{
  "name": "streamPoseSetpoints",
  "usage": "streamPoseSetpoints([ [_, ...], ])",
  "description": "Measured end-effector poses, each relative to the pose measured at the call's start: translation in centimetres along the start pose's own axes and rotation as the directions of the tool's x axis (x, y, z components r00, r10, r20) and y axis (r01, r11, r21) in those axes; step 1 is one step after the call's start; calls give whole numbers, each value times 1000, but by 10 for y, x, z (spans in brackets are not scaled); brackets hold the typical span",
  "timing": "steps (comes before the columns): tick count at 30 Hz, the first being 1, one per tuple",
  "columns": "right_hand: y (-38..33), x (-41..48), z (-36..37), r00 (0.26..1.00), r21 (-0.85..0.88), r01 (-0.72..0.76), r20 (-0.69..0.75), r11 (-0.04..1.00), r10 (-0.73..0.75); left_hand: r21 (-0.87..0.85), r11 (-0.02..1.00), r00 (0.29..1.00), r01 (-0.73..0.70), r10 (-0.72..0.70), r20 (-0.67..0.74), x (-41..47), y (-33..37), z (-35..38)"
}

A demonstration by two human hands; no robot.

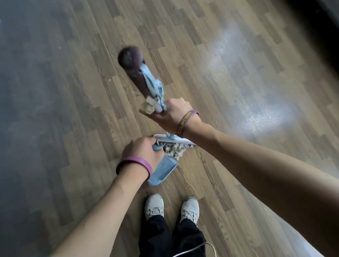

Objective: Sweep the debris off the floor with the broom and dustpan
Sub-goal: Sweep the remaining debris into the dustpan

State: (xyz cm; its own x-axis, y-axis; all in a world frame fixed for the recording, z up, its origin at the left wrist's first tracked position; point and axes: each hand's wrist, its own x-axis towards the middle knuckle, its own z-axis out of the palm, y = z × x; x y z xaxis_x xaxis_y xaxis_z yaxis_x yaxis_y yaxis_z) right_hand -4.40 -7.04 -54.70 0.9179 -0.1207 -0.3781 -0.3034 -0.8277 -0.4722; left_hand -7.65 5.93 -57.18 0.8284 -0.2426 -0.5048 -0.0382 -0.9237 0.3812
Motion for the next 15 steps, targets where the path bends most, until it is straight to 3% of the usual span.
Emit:
streamPoseSetpoints([
  [5, -12, 8, 5, 993, 234, 3, -112, 972, 24, 16, 1000, 1000, 10, -10, -2, -1, -22, 3],
  [11, 0, 15, -15, 964, 445, -40, -218, 895, 152, -29, 999, 999, 29, -28, 22, -6, -33, 2],
  [15, 9, 18, -45, 944, 487, -25, -275, 873, 180, -24, 999, 999, 47, -46, 25, -18, -35, 1],
])
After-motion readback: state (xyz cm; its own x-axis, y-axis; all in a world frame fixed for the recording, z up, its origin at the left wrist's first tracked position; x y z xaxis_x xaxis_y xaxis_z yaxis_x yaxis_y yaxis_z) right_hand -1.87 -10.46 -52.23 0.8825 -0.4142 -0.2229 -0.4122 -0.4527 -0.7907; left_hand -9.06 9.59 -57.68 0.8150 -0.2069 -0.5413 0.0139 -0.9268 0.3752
